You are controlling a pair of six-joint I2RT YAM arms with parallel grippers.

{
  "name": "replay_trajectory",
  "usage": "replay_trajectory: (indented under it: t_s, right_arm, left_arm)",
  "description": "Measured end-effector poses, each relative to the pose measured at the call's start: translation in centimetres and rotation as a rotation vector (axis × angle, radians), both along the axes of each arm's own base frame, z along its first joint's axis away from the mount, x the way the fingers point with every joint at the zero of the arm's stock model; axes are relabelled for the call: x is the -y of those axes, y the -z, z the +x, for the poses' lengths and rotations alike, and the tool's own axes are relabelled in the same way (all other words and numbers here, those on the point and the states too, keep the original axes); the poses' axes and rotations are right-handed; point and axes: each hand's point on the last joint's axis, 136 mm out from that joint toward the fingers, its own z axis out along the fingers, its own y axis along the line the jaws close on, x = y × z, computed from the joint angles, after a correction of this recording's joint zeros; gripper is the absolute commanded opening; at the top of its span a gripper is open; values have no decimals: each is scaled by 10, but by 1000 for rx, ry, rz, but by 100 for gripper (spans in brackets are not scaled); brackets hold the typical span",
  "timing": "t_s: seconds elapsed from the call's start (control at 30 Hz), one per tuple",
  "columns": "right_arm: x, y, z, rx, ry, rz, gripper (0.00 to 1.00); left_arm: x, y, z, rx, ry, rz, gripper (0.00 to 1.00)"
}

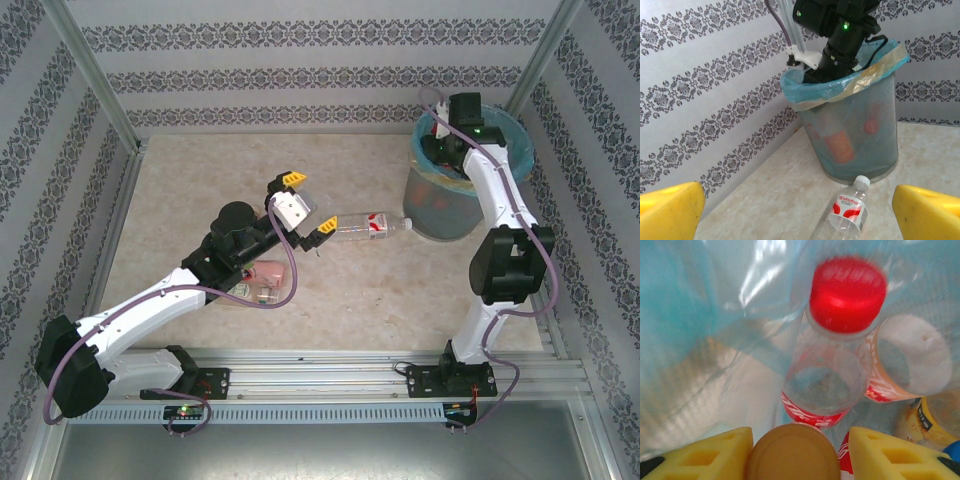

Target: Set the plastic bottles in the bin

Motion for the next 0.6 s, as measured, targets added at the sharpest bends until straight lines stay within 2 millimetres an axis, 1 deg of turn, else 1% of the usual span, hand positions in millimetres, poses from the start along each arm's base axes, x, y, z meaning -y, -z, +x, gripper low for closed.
replay_trajectory:
  t_s: [0.1, 0.2, 0.27, 0.33, 0.47, 0.53, 0.6]
  right_arm:
    - [0, -36, 5, 79, 13, 9, 59]
    - [1, -76, 1, 162, 23, 11, 59]
    - [2, -102, -9, 212, 32, 13, 59]
    - [4, -123, -19, 255, 42, 13, 59]
    - [4, -159, -41, 321, 60, 23, 56]
    - [-3, -174, -54, 349, 54, 28, 56]
    - [-19, -190, -69, 388, 23, 30, 55]
  left_arm:
    - [0, 0, 0, 0, 0, -1, 97]
    - [-1, -2, -1, 3, -1, -4, 97]
    - [-3, -5, -2, 8, -6, -8, 96]
    - [-5, -7, -2, 3, -15, -9, 96]
    - [-11, -9, 2, -44, -55, 17, 91]
    - [-16, -9, 5, -90, -90, 45, 91]
    - [-27, -9, 9, -156, -146, 73, 90]
